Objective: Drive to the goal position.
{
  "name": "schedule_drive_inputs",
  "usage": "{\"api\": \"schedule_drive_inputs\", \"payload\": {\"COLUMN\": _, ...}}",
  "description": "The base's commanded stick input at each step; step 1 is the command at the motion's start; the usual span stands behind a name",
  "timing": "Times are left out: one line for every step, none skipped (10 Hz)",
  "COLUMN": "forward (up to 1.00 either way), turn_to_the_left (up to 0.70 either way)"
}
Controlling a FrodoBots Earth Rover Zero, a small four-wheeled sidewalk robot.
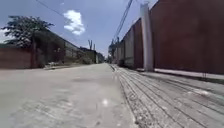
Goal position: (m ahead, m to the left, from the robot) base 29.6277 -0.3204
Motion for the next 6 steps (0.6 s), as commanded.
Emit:
{"api": "schedule_drive_inputs", "payload": {"forward": 1.0, "turn_to_the_left": -0.03}}
{"api": "schedule_drive_inputs", "payload": {"forward": 1.0, "turn_to_the_left": -0.03}}
{"api": "schedule_drive_inputs", "payload": {"forward": 1.0, "turn_to_the_left": -0.03}}
{"api": "schedule_drive_inputs", "payload": {"forward": 1.0, "turn_to_the_left": -0.03}}
{"api": "schedule_drive_inputs", "payload": {"forward": 1.0, "turn_to_the_left": -0.03}}
{"api": "schedule_drive_inputs", "payload": {"forward": 1.0, "turn_to_the_left": -0.03}}
